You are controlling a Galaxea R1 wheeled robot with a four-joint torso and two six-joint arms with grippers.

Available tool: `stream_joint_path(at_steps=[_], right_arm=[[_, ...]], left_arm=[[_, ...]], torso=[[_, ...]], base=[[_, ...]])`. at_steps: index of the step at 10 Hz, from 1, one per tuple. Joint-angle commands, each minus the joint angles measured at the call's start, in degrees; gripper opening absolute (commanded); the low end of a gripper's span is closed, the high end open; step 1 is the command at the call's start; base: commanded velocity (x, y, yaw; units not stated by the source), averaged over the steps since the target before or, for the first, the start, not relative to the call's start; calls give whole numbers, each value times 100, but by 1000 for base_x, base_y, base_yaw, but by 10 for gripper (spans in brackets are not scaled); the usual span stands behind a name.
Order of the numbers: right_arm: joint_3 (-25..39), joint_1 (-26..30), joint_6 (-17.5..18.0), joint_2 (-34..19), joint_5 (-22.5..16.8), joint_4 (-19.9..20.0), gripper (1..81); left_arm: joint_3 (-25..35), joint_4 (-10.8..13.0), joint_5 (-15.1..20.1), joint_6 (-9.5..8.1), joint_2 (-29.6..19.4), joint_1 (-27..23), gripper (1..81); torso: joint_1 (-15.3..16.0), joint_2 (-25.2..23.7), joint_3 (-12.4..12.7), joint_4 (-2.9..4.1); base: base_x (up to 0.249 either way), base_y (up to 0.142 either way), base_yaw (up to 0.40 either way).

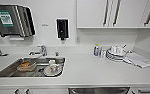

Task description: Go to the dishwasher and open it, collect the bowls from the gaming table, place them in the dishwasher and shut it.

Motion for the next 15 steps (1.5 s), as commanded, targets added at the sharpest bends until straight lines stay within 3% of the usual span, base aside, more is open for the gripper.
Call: stream_joint_path(at_steps=[1, 4, 8, 11, 15], right_arm=[[55, 798, 93, -17, -90, 127, 811], [-120, 974, 303, 290, -107, 189, 811], [-667, 1061, 1060, 714, -248, 206, 811], [-719, 1439, 1086, 827, -432, 197, 811], [-1053, 1580, 1491, 1162, -723, 197, 811]], left_arm=[[76, 33, -9, -9, -253, -462, 811], [50, 24, -9, -8, -209, -463, 811], [15, 24, -9, -17, -200, -463, 811], [-11, 24, -27, -17, -182, -471, 811], [-38, 24, -35, -9, -156, -471, 811]], torso=[[0, 0, 0, 0], [0, 0, 0, 0], [0, 0, -5, 0], [2, 0, -7, 0], [2, 0, -9, 0]], base=[[0, 0, 0], [0, 0, 0], [0, 0, 0], [0, 0, 0], [0, 0, 0]])
